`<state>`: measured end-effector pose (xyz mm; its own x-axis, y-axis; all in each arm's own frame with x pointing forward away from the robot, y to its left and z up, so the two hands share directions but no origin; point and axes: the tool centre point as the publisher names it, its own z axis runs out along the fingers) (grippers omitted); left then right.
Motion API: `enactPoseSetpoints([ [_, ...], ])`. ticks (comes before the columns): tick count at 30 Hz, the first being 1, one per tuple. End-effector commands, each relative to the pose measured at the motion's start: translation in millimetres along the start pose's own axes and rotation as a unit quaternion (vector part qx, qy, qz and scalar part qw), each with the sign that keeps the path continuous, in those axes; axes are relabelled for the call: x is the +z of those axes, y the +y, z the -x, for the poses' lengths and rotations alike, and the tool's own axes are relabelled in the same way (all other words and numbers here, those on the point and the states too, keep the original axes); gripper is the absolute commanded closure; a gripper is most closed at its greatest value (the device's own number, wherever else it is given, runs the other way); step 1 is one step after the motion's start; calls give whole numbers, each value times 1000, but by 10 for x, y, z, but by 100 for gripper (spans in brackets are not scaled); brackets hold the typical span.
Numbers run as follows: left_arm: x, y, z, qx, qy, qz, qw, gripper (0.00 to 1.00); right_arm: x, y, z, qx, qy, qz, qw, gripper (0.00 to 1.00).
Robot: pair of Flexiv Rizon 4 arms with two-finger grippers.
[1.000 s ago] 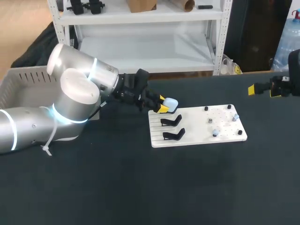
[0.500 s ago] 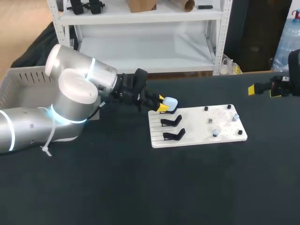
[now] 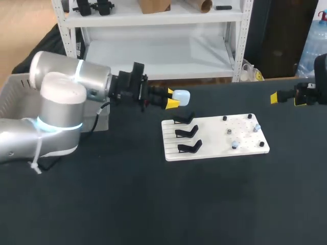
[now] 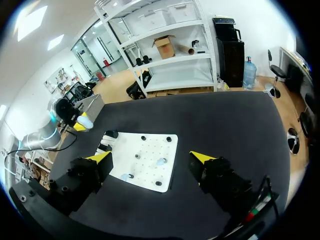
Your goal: Pick up each earbud case from the left stands, insert the matching earbuds, close the lid, and place the case in the box.
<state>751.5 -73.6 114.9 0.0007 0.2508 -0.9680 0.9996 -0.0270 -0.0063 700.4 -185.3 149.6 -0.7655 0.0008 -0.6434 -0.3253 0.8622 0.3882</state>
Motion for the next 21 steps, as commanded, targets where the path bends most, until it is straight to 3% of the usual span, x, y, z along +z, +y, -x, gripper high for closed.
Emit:
enactPoseSetpoints([
  [1, -97, -569, 92, -3, -24, 75, 997, 100, 3, -6, 3, 0, 1, 1, 1000, 0],
  [10, -39, -779, 191, -1, -38, 83, 996, 100, 3, -6, 3, 0, 1, 1, 1000, 0],
  [21, -39, -779, 191, -1, -38, 83, 996, 100, 3, -6, 3, 0, 1, 1, 1000, 0],
])
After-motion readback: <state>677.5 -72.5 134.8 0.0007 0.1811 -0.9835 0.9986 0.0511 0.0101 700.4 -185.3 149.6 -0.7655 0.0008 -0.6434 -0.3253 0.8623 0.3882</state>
